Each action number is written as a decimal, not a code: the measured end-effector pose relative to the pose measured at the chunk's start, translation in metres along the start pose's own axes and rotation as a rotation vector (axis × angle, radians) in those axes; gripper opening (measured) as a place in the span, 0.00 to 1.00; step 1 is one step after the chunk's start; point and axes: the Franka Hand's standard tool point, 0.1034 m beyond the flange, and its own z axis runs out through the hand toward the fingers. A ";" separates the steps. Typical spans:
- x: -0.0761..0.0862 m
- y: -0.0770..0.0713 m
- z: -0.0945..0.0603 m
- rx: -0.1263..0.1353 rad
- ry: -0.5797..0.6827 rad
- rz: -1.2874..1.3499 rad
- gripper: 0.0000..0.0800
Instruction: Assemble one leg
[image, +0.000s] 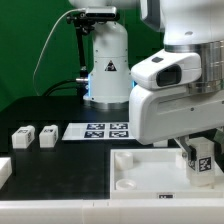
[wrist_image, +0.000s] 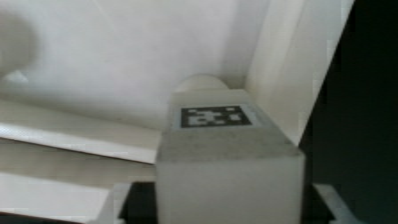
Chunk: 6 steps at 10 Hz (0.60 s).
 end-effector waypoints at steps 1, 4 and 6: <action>0.000 0.000 0.000 0.000 0.001 0.093 0.37; 0.000 0.003 0.000 -0.009 0.003 0.533 0.37; 0.000 0.004 0.000 0.001 0.001 0.778 0.37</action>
Offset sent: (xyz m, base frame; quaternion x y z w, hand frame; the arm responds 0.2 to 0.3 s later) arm 0.0021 -0.0003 0.0028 -0.0152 -0.0037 0.3419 0.9396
